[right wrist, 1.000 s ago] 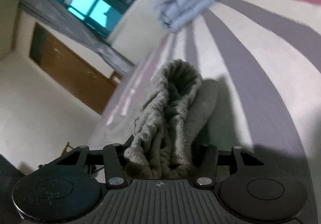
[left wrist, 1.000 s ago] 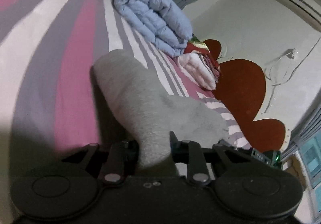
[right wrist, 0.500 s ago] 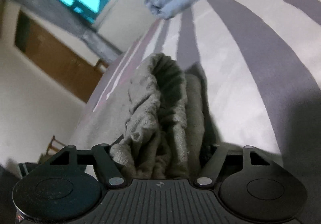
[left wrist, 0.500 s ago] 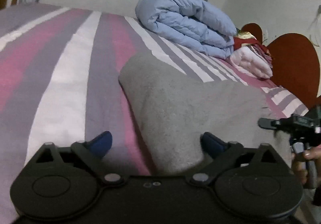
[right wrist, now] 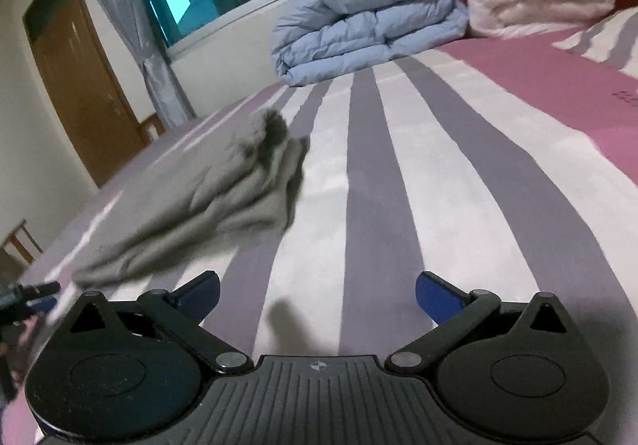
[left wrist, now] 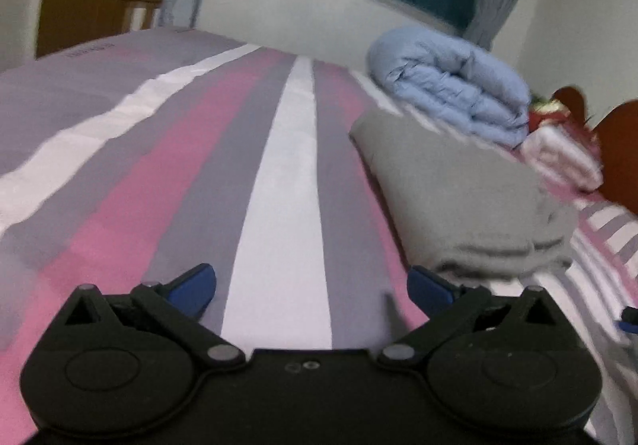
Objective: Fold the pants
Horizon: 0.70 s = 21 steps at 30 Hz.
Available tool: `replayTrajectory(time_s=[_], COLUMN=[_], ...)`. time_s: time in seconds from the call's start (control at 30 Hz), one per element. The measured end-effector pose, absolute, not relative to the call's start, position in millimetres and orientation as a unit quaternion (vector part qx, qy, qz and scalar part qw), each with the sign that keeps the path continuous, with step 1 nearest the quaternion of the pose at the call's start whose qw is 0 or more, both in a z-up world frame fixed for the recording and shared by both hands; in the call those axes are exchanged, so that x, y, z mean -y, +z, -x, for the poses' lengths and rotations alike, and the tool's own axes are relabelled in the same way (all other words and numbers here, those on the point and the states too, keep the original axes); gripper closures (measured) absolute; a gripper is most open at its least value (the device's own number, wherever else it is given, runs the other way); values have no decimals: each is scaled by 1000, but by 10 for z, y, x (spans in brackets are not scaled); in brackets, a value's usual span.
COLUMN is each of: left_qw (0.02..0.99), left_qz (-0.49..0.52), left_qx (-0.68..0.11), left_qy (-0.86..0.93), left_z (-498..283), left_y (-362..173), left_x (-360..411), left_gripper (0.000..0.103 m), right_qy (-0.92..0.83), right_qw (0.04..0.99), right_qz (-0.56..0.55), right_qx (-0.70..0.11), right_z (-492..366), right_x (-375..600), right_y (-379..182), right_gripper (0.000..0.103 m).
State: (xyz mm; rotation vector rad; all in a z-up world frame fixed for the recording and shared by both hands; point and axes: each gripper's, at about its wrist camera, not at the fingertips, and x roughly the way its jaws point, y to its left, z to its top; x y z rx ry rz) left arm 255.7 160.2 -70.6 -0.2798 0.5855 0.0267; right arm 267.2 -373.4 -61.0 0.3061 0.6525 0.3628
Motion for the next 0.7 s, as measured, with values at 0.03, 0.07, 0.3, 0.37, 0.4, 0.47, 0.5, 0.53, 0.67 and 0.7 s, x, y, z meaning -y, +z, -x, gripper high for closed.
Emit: replayTrajectory(time_s=[0.03, 0.07, 0.3, 0.37, 0.4, 0.47, 0.5, 0.53, 0.67, 0.7], left_qw=[949, 952, 978, 982, 985, 988, 989, 989, 990, 991], left_qz=[129, 119, 53, 57, 60, 63, 59, 55, 58, 57], left_qx=[-287, -283, -197, -177, -163, -141, -138, -139, -125, -122], left_qy=[15, 19, 35, 24, 19, 4, -1, -5, -24, -23], left_z=[-2448, -2335, -1286, -1021, -908, -669, -617, -537, -242, -178], left_y=[-636, -558, -99, -69, -57, -40, -38, -32, -24, -12], left_x=[-1524, -1447, -859, -769, -744, -687, -650, -609, -496, -467], left_gripper=[6, 6, 6, 6, 6, 6, 6, 6, 6, 6], right_qy=[159, 148, 151, 162, 176, 190, 195, 200, 201, 198], right_qw=[927, 934, 959, 964, 961, 959, 959, 958, 957, 958], right_qz=[-141, -143, -125, -105, -104, -95, -89, -86, -87, -86], right_qx=[-308, -291, -206, -184, -186, -189, -187, -187, -188, -186], right_z=[-2533, -2388, -1465, -1162, -1060, -888, -803, -744, -462, -376], right_x=[3658, 3611, 3326, 3221, 3188, 3117, 3093, 3080, 3059, 3065], right_y=[-566, -506, -59, 17, 21, 46, 60, 77, 117, 124], right_gripper=[0, 0, 0, 0, 0, 0, 0, 0, 0, 0])
